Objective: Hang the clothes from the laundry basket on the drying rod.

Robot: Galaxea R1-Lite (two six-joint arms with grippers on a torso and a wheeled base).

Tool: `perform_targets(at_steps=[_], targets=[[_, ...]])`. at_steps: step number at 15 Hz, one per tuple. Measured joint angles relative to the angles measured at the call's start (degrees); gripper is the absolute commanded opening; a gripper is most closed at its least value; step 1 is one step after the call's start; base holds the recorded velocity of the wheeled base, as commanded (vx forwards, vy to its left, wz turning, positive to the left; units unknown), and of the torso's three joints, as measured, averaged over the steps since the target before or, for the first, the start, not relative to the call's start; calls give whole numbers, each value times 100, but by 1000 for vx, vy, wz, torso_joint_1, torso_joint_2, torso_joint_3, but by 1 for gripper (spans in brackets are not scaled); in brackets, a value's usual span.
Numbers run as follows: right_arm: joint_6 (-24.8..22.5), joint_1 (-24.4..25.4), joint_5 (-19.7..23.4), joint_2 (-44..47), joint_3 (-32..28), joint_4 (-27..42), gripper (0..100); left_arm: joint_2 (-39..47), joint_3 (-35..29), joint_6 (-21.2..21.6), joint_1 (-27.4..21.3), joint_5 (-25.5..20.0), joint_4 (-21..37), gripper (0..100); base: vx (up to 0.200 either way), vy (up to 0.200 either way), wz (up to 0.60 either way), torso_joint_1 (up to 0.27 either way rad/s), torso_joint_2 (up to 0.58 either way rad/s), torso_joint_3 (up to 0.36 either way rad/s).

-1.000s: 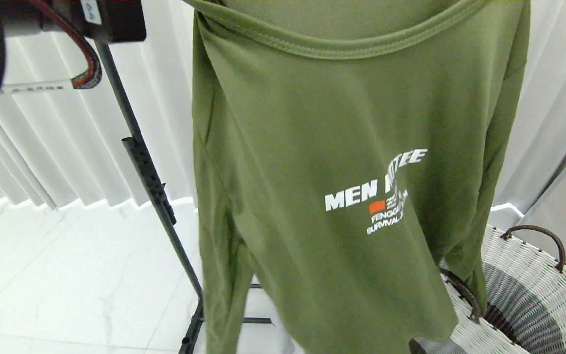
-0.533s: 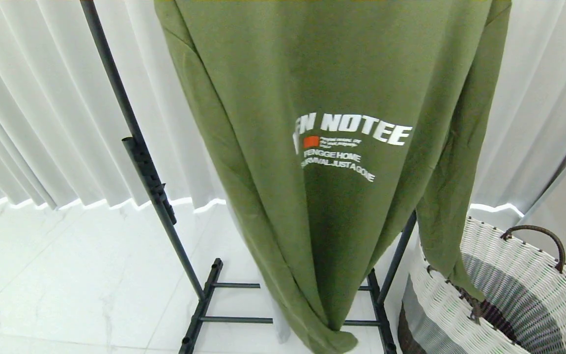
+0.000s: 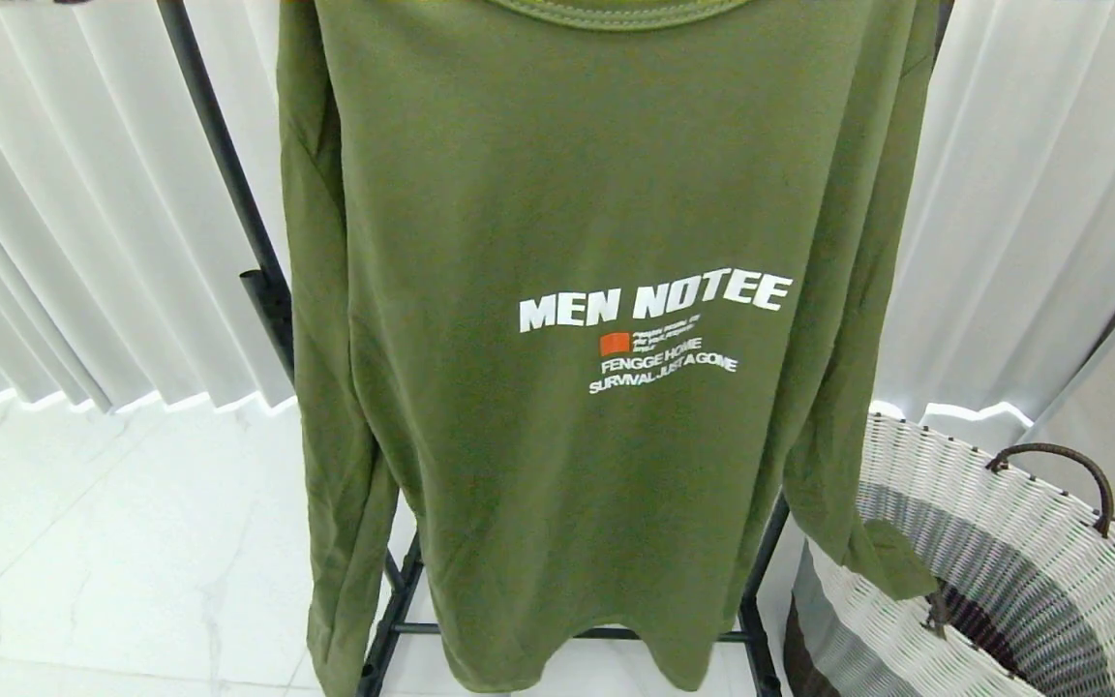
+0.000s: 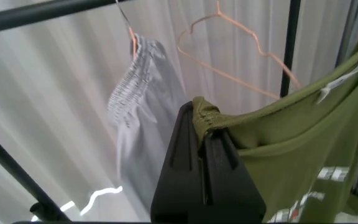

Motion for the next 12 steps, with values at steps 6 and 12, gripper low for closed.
perform_targets(at_steps=[6,12], targets=[[44,-226,-9,-116,507,46,0,-177,610,138,-26,74,0,0,0,0,0,0,0,0],[68,61,0,-1480,2059,725,0,173,703,2,-378,994,-99,0,0,0,0,0,0,0]])
